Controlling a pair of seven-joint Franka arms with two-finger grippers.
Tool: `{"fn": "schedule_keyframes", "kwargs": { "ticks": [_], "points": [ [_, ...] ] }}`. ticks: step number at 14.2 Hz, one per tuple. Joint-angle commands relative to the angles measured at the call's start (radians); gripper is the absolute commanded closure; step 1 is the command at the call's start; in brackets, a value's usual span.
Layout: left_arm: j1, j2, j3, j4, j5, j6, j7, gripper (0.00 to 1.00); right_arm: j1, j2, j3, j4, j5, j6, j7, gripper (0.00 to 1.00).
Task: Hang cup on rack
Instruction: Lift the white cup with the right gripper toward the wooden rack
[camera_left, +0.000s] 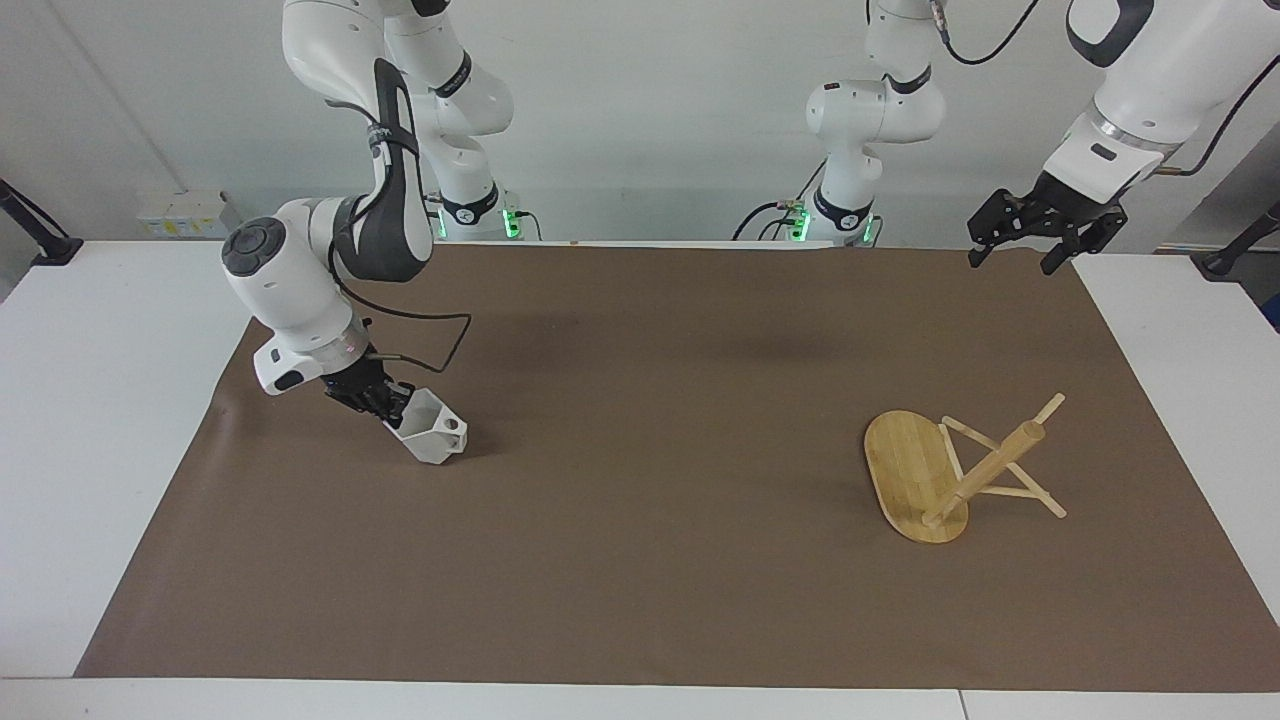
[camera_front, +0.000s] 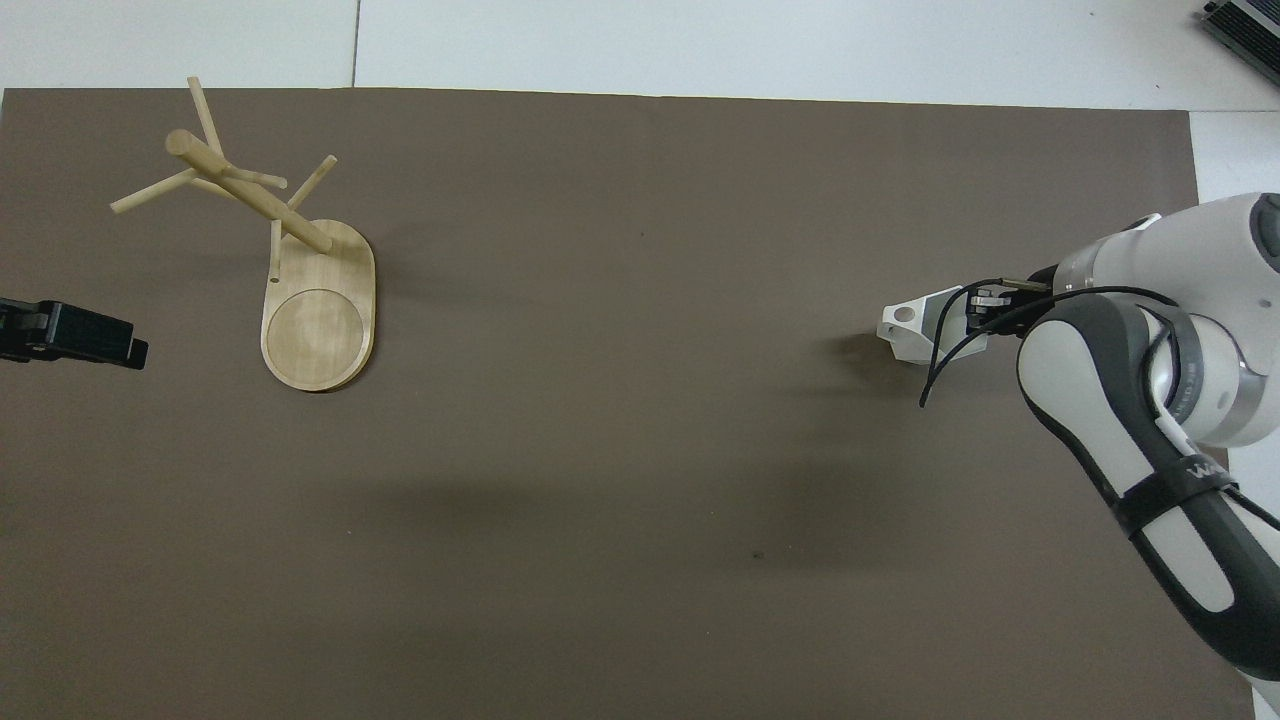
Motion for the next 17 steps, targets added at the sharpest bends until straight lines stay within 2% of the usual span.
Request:
{"fn": "schedule_keyframes", "kwargs": {
  "ticks": [1,4,7,10,17],
  "points": [
    [0.003,-0.025,0.004,-0.031,0.019,0.039,0.008,0.0,-0.003,-0.018,0.014,0.143,0.085,-0.177,-0.053,1.0],
    [0.015,-0.024,0.002,-0.032,0.019,0.05,0.009,0.0,-0.003,-0.047,0.043,0.235,0.128,-0.274,-0.098,1.0],
    [0.013,-0.019,0.001,-0.026,0.013,0.056,0.008,0.0,-0.003,-0.079,0.084,0.264,0.252,-0.293,-0.11,1.0],
    [0.015,-0.016,0.001,-0.021,-0.038,0.07,0.008,0.0,-0.001,-0.082,0.122,0.268,0.453,-0.271,-0.167,1.0],
    [-0.02,-0.015,-0.008,-0.024,-0.063,0.103,0.025,0.0,0.0,-0.075,0.288,0.257,0.742,-0.165,-0.129,1.0]
  ]
}}
